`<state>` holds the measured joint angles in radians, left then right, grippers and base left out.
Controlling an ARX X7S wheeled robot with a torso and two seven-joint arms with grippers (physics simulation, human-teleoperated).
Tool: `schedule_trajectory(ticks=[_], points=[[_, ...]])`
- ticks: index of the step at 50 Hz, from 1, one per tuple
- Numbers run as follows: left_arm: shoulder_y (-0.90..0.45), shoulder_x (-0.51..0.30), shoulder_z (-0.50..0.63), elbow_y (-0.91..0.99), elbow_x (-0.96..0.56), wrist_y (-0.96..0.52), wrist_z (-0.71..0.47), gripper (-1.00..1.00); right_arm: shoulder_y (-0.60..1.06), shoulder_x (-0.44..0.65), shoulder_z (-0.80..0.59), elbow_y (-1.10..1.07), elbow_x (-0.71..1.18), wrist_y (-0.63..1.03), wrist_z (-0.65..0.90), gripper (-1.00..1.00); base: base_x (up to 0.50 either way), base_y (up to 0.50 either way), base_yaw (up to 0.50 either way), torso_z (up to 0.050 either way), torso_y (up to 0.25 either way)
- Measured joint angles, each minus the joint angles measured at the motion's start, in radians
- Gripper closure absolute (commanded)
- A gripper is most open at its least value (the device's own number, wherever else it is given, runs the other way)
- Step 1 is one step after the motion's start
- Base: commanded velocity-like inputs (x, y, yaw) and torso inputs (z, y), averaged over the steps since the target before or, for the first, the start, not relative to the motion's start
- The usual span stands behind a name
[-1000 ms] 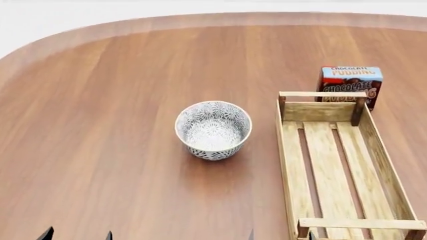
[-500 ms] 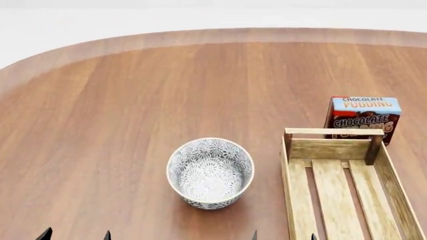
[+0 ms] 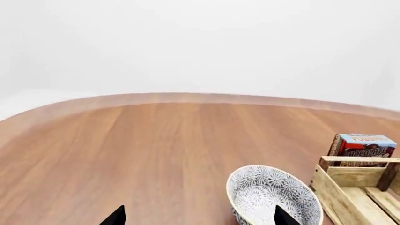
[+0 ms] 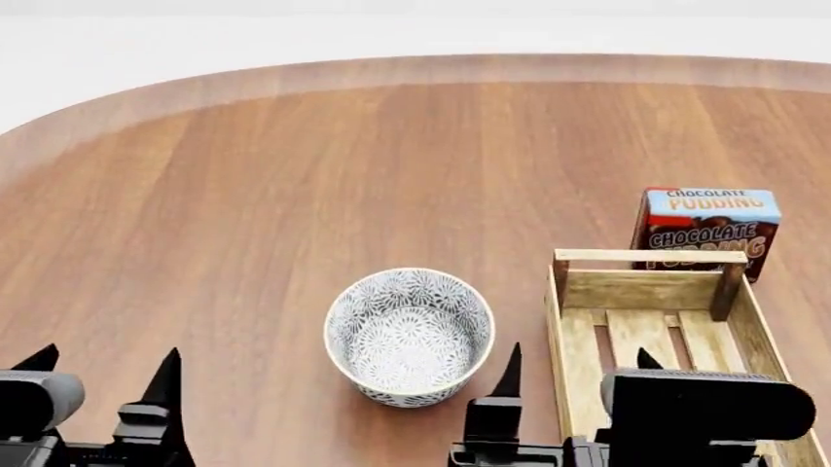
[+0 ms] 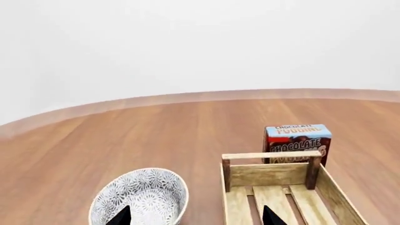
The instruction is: Pick up the bowl on the left and put it in the tray.
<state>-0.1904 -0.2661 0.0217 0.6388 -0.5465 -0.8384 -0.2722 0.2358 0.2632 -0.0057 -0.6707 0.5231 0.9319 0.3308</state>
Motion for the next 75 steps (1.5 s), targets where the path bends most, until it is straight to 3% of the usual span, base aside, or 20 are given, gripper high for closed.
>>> schedule_trajectory(ticks=[10,20,42,54,75], points=[[-0.151,0.005,-0.126,0.146,-0.197,-0.291,-0.088,-1.0,0.179,0.018,0.122,-0.173,0.177,0.305,0.054,-1.0,0.0,0.0,0.0,0.0,0.0],[-0.188,0.008,-0.197,0.197,-0.287,-0.346,-0.077,-1.0,0.239,0.045,0.154,-0.262,0.257,0.412,0.084,-1.0,0.0,0.0,0.0,0.049,0.0],[-0.189,0.009,-0.227,0.196,-0.345,-0.359,-0.076,-1.0,0.247,0.081,0.154,-0.279,0.303,0.419,0.112,-1.0,0.0,0.0,0.0,0.05,0.0],[-0.171,-0.003,-0.208,0.186,-0.334,-0.328,-0.063,-1.0,0.217,0.099,0.13,-0.258,0.285,0.369,0.109,-1.0,0.0,0.0,0.0,0.0,0.0],[-0.148,-0.019,-0.199,0.188,-0.325,-0.277,-0.052,-1.0,0.199,0.114,0.126,-0.251,0.299,0.34,0.119,-1.0,0.0,0.0,0.0,0.0,-0.246]])
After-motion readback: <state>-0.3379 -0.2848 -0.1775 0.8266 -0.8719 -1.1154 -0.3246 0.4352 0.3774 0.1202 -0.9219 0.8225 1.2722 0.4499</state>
